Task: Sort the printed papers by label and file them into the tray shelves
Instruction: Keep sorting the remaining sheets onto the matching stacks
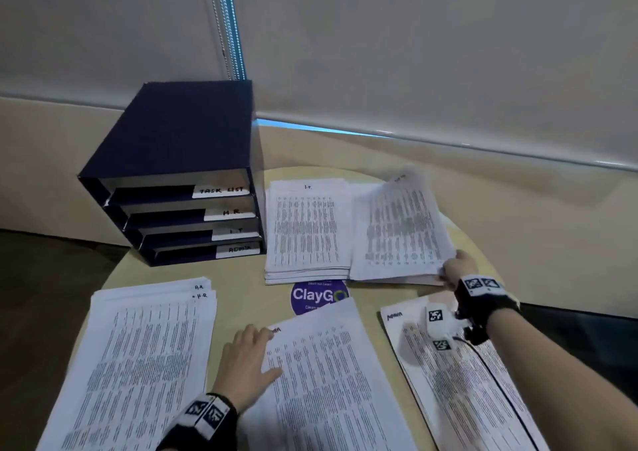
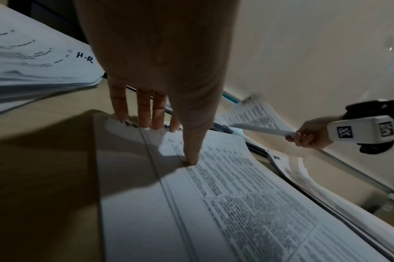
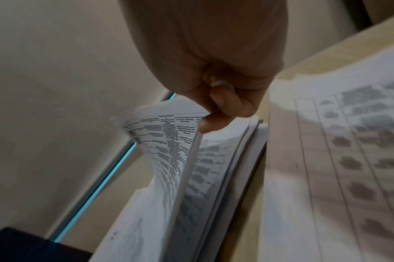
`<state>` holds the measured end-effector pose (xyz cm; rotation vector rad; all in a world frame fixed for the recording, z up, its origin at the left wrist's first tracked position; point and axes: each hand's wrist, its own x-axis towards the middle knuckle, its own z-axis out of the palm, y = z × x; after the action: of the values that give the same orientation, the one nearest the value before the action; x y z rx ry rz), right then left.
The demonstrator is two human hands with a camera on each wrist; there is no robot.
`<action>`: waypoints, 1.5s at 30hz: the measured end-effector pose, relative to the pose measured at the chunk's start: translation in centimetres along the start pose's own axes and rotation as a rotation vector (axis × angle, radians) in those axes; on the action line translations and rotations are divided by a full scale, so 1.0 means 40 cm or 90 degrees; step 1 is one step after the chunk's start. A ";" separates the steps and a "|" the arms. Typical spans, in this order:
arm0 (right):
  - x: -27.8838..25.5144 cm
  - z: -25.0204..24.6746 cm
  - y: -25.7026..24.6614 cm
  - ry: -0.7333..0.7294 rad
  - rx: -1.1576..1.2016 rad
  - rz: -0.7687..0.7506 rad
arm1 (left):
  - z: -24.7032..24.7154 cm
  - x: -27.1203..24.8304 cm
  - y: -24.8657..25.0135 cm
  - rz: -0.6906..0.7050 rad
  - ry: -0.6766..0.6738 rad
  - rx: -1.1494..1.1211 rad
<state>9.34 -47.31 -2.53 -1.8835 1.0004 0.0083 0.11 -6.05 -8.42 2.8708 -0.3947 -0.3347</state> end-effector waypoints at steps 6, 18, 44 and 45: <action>0.033 0.008 -0.061 0.077 -0.101 -0.012 | -0.019 0.008 0.005 0.019 -0.009 -0.009; -0.338 0.285 0.092 -0.197 -0.425 -0.255 | -0.032 0.027 0.011 -0.021 -0.025 -0.015; -0.407 0.111 0.200 -0.259 -0.230 -0.347 | -0.070 0.002 -0.064 -0.067 0.005 -0.335; -0.407 0.123 0.198 -0.260 -0.233 -0.319 | -0.073 0.006 -0.060 -0.059 -0.007 -0.397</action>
<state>-4.57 -34.87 -4.50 -2.2990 0.2446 0.2855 1.66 -3.32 -6.30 2.2779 -0.1242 -0.4048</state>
